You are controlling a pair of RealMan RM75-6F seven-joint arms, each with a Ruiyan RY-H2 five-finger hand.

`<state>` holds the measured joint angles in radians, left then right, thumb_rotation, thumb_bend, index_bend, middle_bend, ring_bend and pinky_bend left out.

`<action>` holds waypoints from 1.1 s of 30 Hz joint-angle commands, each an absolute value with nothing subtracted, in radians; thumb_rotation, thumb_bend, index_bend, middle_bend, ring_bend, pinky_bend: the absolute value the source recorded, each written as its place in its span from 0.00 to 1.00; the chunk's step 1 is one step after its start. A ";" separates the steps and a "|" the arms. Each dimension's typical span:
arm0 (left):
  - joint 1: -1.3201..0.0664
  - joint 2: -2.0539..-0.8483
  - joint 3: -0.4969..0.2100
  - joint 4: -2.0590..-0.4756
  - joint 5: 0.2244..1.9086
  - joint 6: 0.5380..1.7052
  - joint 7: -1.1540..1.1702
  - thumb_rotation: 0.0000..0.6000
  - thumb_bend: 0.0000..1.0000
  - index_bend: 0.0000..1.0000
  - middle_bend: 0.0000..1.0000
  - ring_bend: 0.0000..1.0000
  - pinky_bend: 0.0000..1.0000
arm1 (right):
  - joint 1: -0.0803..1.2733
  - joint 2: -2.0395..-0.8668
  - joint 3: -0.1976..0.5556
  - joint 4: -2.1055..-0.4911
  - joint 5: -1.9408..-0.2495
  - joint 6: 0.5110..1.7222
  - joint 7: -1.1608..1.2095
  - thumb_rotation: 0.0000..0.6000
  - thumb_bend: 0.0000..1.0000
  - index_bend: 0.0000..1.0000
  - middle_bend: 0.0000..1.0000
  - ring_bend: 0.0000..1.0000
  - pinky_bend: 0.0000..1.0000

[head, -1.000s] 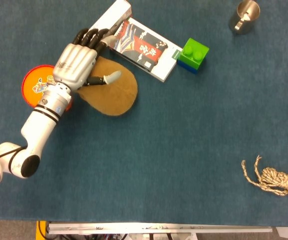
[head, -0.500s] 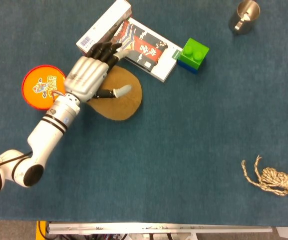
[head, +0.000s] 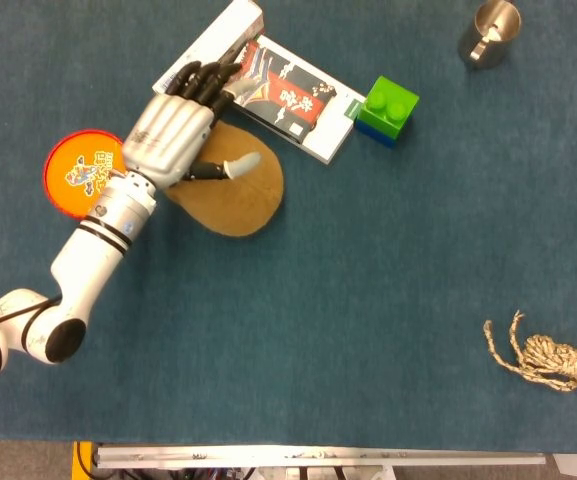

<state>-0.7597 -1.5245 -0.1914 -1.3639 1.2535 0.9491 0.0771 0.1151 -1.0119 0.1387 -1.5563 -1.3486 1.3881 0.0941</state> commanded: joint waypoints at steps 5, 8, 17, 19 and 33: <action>-0.750 -1.543 -0.171 -1.353 1.238 0.930 0.067 0.00 0.09 0.10 0.06 0.04 0.00 | 0.117 -1.015 0.137 -1.554 -1.349 1.382 0.095 1.00 0.25 0.28 0.32 0.21 0.27; -0.744 -1.547 -0.163 -1.366 1.244 0.938 0.070 0.00 0.09 0.10 0.06 0.04 0.00 | 0.117 -1.014 0.137 -1.553 -1.350 1.382 0.097 1.00 0.25 0.28 0.32 0.21 0.27; -0.735 -1.530 -0.152 -1.455 1.284 0.975 0.099 0.00 0.09 0.10 0.06 0.04 0.00 | 0.110 -1.014 0.137 -1.550 -1.349 1.388 0.103 1.00 0.25 0.28 0.32 0.21 0.27; -0.735 -1.526 -0.158 -1.465 1.287 0.984 0.106 0.00 0.09 0.10 0.06 0.04 0.00 | 0.110 -1.014 0.137 -1.549 -1.349 1.389 0.106 1.00 0.25 0.28 0.32 0.21 0.27; -0.675 -1.424 -0.226 -1.537 1.243 1.118 0.133 0.10 0.09 0.10 0.06 0.04 0.00 | 0.126 -1.011 0.134 -1.541 -1.368 1.364 0.128 1.00 0.25 0.28 0.32 0.21 0.27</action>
